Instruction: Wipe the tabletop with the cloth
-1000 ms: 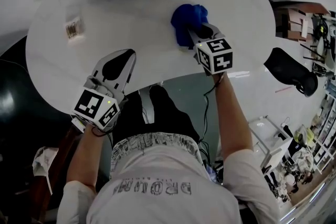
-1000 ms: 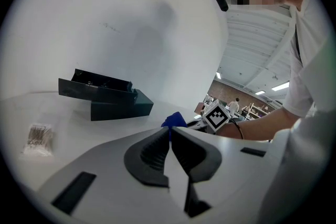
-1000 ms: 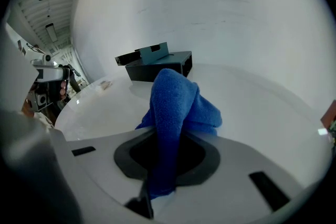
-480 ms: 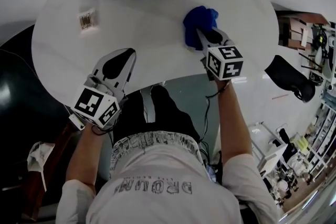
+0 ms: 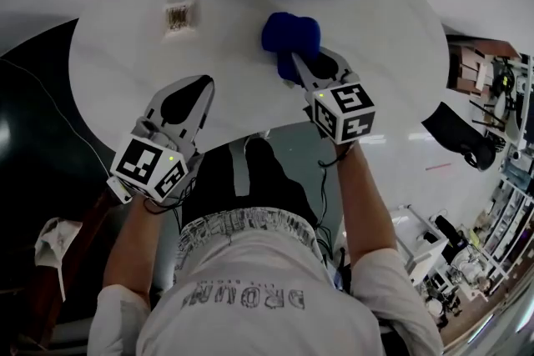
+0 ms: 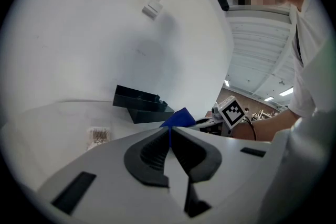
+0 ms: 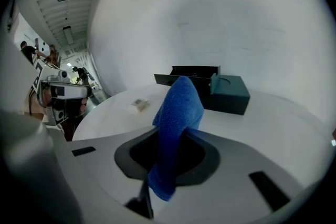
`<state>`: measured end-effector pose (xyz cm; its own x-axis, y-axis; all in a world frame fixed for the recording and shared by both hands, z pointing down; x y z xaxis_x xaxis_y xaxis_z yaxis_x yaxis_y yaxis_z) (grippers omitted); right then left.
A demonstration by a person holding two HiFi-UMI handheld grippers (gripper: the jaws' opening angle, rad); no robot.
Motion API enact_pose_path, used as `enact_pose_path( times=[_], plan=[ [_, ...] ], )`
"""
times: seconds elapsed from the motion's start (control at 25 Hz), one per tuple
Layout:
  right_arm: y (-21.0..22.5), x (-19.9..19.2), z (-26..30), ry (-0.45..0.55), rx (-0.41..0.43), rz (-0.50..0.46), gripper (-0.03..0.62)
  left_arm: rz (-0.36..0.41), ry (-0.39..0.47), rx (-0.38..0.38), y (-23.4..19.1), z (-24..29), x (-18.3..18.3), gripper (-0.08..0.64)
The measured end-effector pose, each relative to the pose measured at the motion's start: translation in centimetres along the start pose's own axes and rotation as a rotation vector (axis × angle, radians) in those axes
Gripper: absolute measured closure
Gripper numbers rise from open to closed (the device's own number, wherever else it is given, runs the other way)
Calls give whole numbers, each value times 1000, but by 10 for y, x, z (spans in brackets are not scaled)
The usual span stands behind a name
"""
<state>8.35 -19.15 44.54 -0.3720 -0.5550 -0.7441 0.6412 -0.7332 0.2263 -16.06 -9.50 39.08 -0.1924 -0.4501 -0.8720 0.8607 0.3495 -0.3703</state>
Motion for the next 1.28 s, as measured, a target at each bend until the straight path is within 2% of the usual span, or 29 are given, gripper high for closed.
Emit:
enact_pose_path(
  times=[0.52,0.72,0.92,1.28],
  plan=[
    [-93,-5,87,-116,125,-80,522,-51,33,110,-63,-84,-17,532],
    [-102,-17,116,-176,122,-74,522,-68,38,136,-75,-101,-24,532],
    [-107,-17,127,-212,117,-107,522,-68,33,140,-81,-109,-30,532],
    [-101,-21,120,-199,117,-110,522,-41,17,96,-60,-88,-23,532]
  ],
)
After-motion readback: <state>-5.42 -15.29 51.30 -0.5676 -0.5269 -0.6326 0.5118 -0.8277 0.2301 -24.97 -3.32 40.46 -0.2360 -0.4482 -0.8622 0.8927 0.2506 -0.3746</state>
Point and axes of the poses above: the fingertips, and each gripper's own axes: z forward along the fingers, y to its right, x out of its top, the point moved 8 cm from there along -z, backward along the fingers, and after that the axes turned 7 degrees about x, right-handed, at the moved point
